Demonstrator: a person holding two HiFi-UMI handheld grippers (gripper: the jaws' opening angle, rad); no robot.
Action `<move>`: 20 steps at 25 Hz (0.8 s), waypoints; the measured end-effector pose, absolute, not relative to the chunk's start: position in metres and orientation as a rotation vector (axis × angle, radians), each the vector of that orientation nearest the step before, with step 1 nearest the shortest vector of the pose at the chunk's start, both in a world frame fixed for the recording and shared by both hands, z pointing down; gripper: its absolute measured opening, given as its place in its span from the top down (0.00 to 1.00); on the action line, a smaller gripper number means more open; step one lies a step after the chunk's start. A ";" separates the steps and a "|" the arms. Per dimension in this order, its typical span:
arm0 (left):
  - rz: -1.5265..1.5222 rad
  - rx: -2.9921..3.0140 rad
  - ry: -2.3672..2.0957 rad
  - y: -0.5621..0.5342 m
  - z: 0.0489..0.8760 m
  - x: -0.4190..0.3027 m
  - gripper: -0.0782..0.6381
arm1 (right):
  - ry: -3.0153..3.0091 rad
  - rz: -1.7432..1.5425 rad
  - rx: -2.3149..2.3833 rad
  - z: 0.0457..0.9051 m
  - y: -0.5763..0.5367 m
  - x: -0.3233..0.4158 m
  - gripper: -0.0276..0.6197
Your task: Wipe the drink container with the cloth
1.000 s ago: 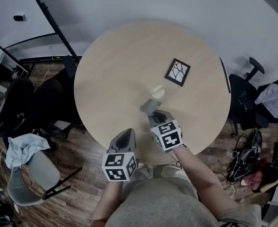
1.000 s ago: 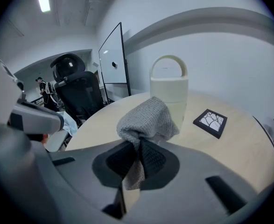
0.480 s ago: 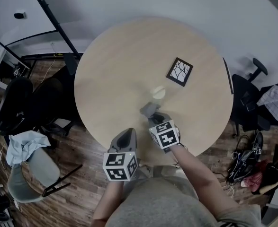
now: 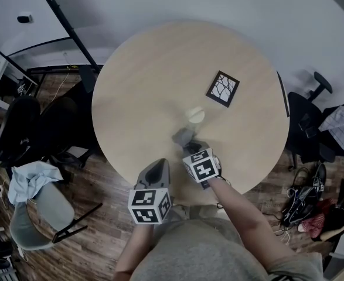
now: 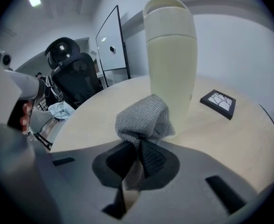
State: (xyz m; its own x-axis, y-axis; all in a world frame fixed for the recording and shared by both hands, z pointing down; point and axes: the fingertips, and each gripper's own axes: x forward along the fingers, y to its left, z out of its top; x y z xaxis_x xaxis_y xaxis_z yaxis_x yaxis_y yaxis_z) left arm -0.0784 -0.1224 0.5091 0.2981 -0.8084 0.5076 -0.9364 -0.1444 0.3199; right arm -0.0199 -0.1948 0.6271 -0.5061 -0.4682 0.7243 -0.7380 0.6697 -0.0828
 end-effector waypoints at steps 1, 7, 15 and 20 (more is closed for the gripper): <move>0.286 1.989 -1.550 -0.122 0.509 -0.080 0.89 | -2.195 0.502 0.926 0.628 -0.195 -0.021 0.94; 0.289 1.984 -1.560 -0.118 0.509 -0.086 0.89 | -2.237 0.467 0.931 0.607 -0.188 -0.027 0.94; 0.290 1.987 -1.574 -0.111 0.505 -0.095 0.89 | -2.339 0.424 0.922 0.565 -0.168 -0.042 0.94; 0.286 2.000 -1.570 -0.110 0.503 -0.096 0.89 | -2.407 0.386 0.925 0.534 -0.169 -0.052 0.94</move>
State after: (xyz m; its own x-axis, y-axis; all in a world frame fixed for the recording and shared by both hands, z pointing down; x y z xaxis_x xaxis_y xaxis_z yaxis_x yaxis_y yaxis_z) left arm -0.0957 -0.1100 0.5026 0.2866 -0.8186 0.4978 -0.9414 -0.1443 0.3047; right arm -0.0522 -0.1685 0.5341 -0.6263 -0.5340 0.5680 -0.6849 0.7249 -0.0736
